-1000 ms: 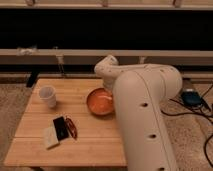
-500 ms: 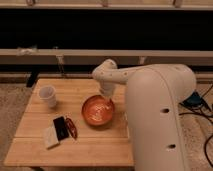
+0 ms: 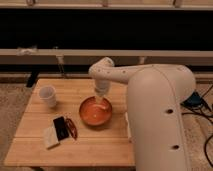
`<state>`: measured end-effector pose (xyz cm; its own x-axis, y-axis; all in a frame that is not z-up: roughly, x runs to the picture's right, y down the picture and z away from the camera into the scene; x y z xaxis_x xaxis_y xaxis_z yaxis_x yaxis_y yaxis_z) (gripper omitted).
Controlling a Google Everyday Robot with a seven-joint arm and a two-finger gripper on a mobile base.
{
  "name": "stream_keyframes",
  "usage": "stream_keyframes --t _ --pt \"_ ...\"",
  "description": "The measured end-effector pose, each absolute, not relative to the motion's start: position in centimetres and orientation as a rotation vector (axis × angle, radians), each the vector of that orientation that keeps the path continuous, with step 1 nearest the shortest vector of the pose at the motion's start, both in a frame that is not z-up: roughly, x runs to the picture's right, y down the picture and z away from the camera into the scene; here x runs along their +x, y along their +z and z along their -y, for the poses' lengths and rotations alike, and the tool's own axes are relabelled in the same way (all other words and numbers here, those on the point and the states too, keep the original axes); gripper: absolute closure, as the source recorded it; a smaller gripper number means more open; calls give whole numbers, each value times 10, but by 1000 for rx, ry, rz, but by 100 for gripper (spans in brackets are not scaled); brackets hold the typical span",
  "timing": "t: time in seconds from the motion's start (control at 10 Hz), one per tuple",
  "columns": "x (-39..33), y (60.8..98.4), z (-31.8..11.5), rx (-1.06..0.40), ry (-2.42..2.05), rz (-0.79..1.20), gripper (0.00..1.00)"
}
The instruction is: Drag the ceramic bowl in a circle
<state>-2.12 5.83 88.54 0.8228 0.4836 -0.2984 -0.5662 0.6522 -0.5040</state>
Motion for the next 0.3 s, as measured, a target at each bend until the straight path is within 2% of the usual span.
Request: stream_keyframes --t 0.3 --pt "-23 878 -58 -662 545 -61 20"
